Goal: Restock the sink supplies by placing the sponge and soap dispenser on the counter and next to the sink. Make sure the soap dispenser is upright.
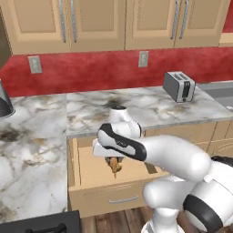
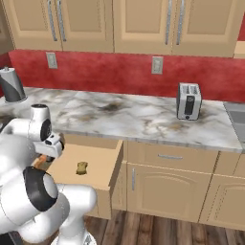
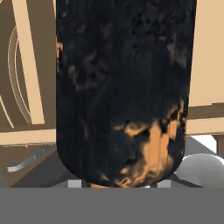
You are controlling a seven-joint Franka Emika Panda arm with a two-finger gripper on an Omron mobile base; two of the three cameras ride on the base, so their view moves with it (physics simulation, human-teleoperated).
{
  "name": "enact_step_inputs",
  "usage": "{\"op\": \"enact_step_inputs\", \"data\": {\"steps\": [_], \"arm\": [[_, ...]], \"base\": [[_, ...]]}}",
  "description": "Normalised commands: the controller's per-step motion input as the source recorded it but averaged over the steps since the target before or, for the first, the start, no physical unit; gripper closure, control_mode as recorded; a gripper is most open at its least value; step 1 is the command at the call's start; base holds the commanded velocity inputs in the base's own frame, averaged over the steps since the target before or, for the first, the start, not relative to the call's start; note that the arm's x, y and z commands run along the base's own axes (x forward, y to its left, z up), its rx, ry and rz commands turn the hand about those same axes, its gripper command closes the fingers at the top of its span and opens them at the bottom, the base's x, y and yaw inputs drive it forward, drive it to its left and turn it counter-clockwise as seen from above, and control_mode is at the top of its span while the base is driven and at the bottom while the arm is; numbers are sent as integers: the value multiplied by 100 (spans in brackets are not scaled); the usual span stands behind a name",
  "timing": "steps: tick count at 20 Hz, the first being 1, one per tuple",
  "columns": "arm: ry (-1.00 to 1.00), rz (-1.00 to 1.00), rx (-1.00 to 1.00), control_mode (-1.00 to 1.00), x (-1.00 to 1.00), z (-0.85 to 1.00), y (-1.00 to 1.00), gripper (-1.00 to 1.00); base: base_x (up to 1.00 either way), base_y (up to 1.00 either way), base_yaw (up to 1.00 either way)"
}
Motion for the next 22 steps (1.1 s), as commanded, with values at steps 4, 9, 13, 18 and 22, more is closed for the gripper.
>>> {"op": "enact_step_inputs", "data": {"steps": [4,9,13,18,22], "arm": [[-5,-1,4,-100,-25,83,-66,100],[-3,-2,7,-100,-24,62,-66,100],[0,-2,1,-100,-3,0,-13,100],[0,-3,1,100,-2,0,-12,100],[0,0,0,100,0,0,0,100]], "base": [[0,0,0],[0,0,0],[0,0,0],[-5,-34,-9],[-4,-100,-25]]}}
